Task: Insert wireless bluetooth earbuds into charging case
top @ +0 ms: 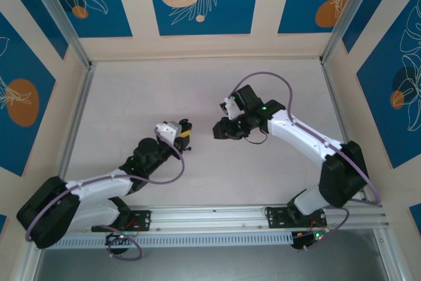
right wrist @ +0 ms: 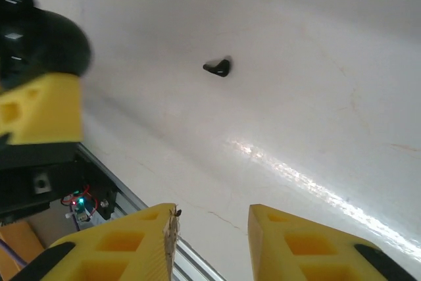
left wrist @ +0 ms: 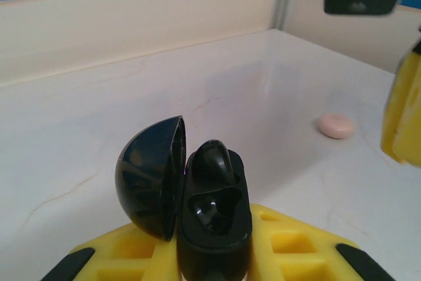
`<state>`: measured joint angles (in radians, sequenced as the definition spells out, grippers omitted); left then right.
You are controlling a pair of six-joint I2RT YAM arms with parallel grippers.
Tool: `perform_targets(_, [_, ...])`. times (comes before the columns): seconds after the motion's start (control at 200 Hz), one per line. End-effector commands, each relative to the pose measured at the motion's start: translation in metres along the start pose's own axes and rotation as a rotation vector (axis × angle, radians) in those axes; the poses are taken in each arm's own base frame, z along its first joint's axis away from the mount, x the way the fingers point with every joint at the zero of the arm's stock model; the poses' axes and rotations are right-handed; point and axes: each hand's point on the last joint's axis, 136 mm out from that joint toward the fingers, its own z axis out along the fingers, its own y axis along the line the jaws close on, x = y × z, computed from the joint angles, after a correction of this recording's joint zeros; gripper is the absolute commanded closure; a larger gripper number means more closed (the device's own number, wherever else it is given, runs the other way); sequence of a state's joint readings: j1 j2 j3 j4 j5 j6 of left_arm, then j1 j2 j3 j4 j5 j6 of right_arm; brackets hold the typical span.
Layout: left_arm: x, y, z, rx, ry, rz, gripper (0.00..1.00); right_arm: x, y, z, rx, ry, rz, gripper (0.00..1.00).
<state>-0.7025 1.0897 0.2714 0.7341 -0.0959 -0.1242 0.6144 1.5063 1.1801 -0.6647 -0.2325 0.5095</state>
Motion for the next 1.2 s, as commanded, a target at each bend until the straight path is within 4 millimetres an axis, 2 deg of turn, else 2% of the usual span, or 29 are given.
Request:
perform_targets(0.0, [0.032,0.030,-0.014,-0.101,0.144,-0.065,0.76,0.001,0.004,0.019,0.042,0.065,0.063,0.64])
perform_targets(0.22, [0.045,0.066,-0.032,-0.214,0.195,-0.160,0.75,-0.001,0.012,0.070,0.074,0.149,0.197,0.58])
perform_targets(0.38, [0.054,0.077,-0.034,-0.232,0.212,-0.214,0.74,0.004,0.020,0.100,0.059,0.208,0.232,0.57])
perform_targets(0.55, [0.060,0.082,-0.036,-0.247,0.224,-0.239,0.74,0.006,0.025,0.122,0.027,0.245,0.259,0.58])
perform_targets(0.815, [0.064,0.090,-0.040,-0.271,0.232,-0.257,0.74,0.014,0.030,0.149,0.018,0.292,0.268,0.58])
perform_targets(1.195, [0.062,0.093,-0.044,-0.280,0.216,-0.260,0.73,0.003,0.027,0.165,0.008,0.295,0.277,0.59])
